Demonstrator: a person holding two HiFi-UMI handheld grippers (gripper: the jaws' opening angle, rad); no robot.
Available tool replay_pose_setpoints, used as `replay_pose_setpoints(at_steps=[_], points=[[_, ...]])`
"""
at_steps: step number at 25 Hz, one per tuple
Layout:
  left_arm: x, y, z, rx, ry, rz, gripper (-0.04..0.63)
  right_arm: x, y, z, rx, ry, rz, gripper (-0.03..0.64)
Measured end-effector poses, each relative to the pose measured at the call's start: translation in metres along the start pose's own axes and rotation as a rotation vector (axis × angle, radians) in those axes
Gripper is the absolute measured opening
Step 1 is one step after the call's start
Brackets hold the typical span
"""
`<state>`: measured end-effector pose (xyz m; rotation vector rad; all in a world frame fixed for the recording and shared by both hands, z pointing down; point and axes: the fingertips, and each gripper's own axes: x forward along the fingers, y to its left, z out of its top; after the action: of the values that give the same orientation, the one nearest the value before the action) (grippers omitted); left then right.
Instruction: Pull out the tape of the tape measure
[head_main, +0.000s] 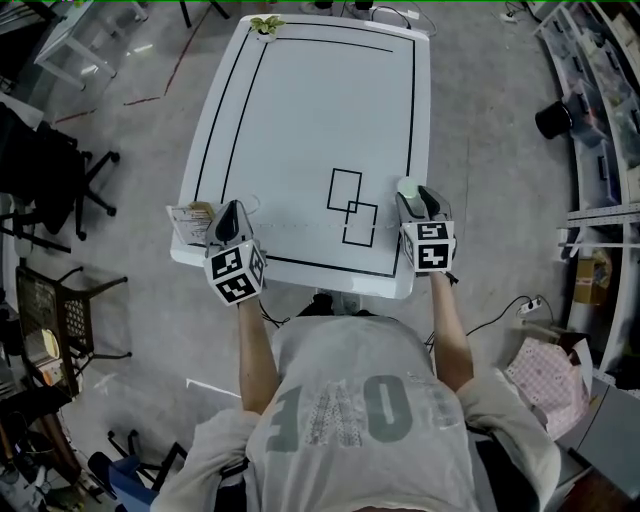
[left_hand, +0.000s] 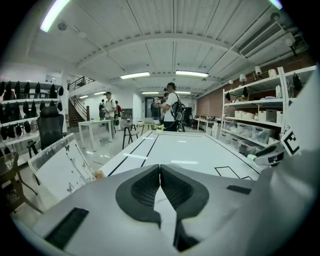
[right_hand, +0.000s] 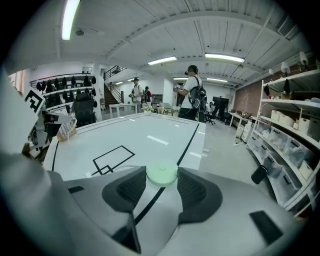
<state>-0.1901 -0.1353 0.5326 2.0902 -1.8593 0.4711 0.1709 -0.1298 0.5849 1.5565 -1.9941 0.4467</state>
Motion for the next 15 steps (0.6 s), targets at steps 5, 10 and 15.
replay_pose_setpoints(at_steps=[5,10,15], points=[[0.013,0.009,-0.016,-0.009,0.059,0.009,0.029,0.013,0.007,-0.005,-0.006,0.031,0.018,0.21],[0.03,0.016,-0.025,-0.011,0.109,0.011,0.029,0.023,0.016,-0.006,-0.026,0.054,0.034,0.212],[0.047,0.017,-0.031,-0.022,0.143,0.003,0.029,0.03,0.018,-0.003,-0.031,0.059,0.034,0.212]])
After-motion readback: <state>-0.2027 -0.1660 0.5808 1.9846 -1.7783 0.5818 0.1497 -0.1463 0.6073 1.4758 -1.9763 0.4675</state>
